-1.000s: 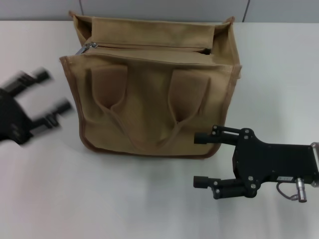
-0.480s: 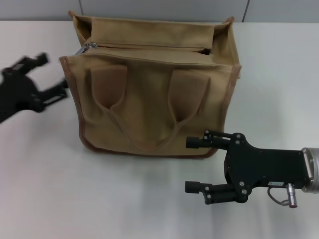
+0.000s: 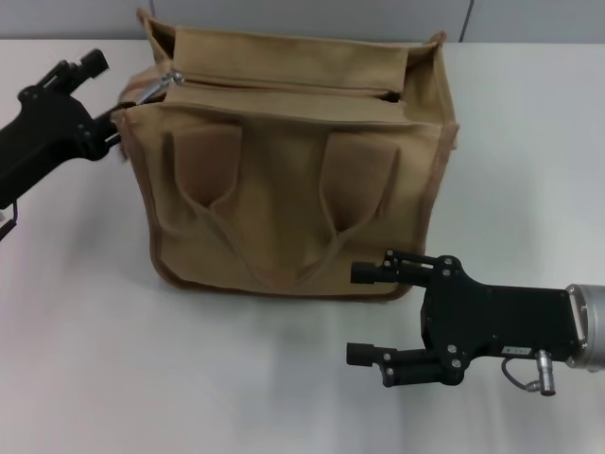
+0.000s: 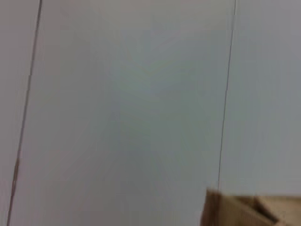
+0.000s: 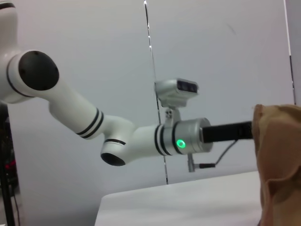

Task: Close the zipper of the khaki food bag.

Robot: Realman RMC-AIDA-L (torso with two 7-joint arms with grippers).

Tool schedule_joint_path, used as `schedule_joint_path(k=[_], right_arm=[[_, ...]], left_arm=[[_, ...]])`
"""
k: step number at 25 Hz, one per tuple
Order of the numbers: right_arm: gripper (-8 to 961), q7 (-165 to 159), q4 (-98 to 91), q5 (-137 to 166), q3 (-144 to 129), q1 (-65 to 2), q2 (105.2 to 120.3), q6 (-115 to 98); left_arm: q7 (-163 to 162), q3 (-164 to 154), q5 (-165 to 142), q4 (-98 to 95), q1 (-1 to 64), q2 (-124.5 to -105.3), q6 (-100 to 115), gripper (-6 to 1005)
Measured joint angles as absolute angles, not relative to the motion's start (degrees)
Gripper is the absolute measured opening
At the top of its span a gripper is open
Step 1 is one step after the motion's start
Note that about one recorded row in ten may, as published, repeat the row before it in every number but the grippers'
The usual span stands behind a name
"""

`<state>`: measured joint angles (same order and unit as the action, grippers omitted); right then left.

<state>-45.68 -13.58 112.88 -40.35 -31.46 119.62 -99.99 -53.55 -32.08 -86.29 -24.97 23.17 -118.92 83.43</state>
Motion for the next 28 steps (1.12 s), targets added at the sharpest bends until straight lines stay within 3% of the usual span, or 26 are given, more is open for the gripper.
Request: schedule_joint_path(k=[19,23,28], right_arm=[[827,-45.6,-13.0,111.19,-40.39,-31.89,119.7,-99.59],[827,-44.48,-11.92,110.08,-40.54,-31.89,119.71,-99.51],[827,-42.89,-10.91,109.91,-40.39,-31.7,119.71,-99.55]], left_arm=[[-51.3,-32.07,-84.55,-22.41,21.84,-119.08,88.89,738],[-51.44,-32.24,-84.53,-22.41,21.95,-119.06,89.24,500],[-51.75,-32.14,-84.48,-22.41,22.01,-119.03,90.16,297]])
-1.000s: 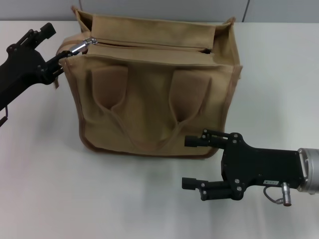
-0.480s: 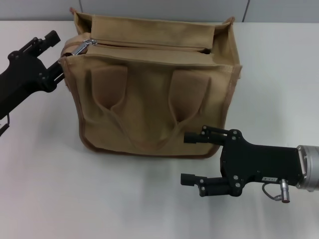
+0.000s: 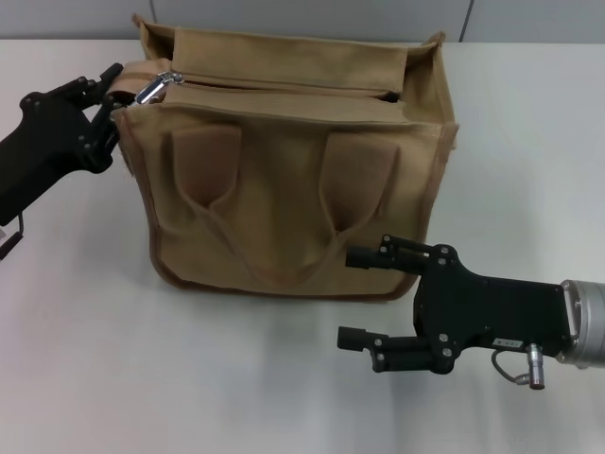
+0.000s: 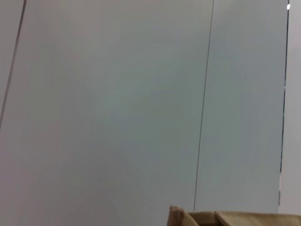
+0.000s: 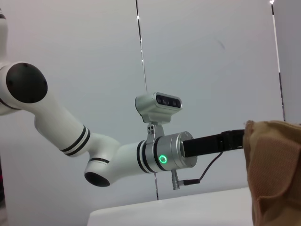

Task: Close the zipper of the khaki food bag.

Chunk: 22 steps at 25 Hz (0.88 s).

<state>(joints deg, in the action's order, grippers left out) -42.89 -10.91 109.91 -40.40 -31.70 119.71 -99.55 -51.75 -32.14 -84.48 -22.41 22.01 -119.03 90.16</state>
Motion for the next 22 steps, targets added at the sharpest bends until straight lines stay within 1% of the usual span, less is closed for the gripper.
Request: schedule_joint_path(k=[6,9,13,15,16,17,20,21,22], right_arm=[[827,-43.3,-7.86,104.89,-40.3,-31.75,119.7,-100.81],[827,-44.16,-6.58,101.49,-40.28,-31.48,119.66,-102.86],[827,-53.01,-5.46,93.62,-40.25,-31.69,119.65,-105.95],[827,-59.2,-5.58,91.75,-40.25,-33.16,119.65,-106.53],[827,-63.82,-5.68,91.0,-40.25,-35.17,119.66,-106.19],[827,-63.82,-5.68,91.0,-40.25,-35.17,119.66,-106.19],[827,-66.95,-5.44,90.69,-40.25,-38.35,119.69,-102.99],[827,-67.77,-4.6,90.65,-40.26,-40.31,119.79,-100.3],[827,-67.77,-4.6,90.65,-40.26,-40.31,119.79,-100.3]], left_arm=[[-53.71,-31.83,-83.45,-22.33,21.76,-118.99,93.96,62],[-55.05,-31.93,-83.34,-22.43,21.94,-118.95,94.55,45],[-57.1,-32.17,-83.31,-22.63,23.09,-118.92,95.99,34],[-58.53,-32.23,-83.31,-22.59,24.0,-118.99,97.34,34],[-59.99,-32.39,-83.32,-22.54,24.87,-119.03,98.65,34],[-59.99,-32.39,-83.32,-22.54,24.87,-119.03,98.65,34],[-62.96,-33.62,-83.32,-22.63,26.31,-119.04,100.28,34],[-63.76,-34.13,-83.3,-22.67,26.68,-119.04,100.46,34],[-64.61,-34.87,-83.3,-22.63,27.2,-119.05,100.46,34]])
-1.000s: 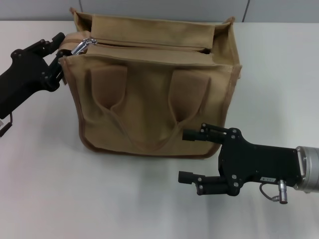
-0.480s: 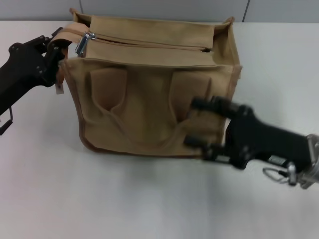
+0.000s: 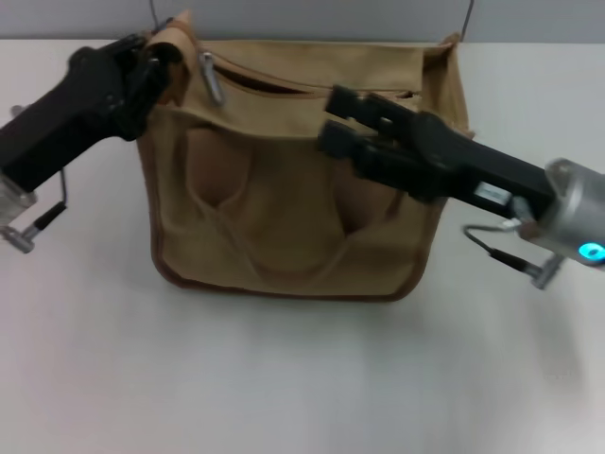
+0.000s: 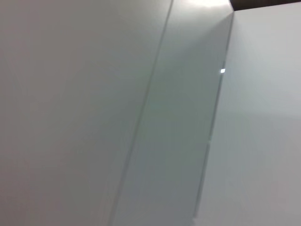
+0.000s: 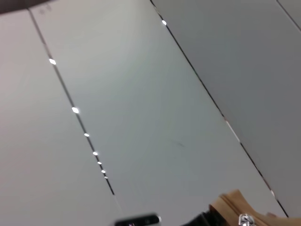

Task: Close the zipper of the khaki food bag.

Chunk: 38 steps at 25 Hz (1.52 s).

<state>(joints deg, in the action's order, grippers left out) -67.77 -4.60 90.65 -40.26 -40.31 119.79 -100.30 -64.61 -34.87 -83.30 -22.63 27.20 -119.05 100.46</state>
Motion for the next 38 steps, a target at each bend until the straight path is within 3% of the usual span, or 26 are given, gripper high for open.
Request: schedule_joint_path(k=[19,38], right_arm=[[827,-69.02,0.77,90.34,-38.23,-47.96,119.97,-92.46],[823,-68.17,2.79,90.76,-38.29,-48.58,119.97,-92.01]], left_arm=[[-65.39,-37.47,-83.57,-22.42,30.47,-119.18,98.18,35],[-66.15,-39.99,-83.22,-22.28,32.85,-119.18,96.11,35]])
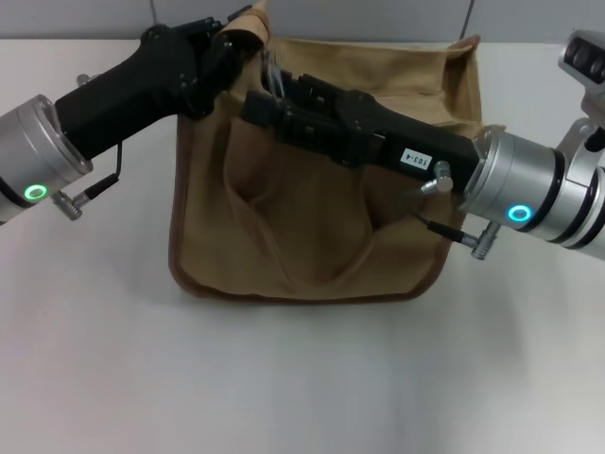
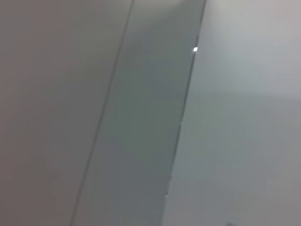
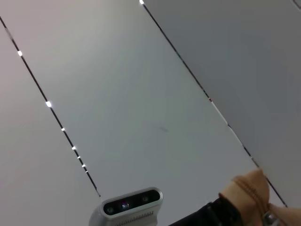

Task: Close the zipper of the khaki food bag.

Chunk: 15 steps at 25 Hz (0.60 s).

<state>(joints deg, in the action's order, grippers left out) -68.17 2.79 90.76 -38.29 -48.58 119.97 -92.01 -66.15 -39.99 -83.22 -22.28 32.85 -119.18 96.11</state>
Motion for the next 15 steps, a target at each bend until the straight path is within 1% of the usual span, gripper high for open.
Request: schedule_joint_path(k=[15], right_arm=[[797,-67.34,1.36,90.42,-37.05,-47.73,119.97,-90.22]], left_arm=[[-66.11,-40.25,-82.55,-22.33,32.76,-119.17,95.3,35]])
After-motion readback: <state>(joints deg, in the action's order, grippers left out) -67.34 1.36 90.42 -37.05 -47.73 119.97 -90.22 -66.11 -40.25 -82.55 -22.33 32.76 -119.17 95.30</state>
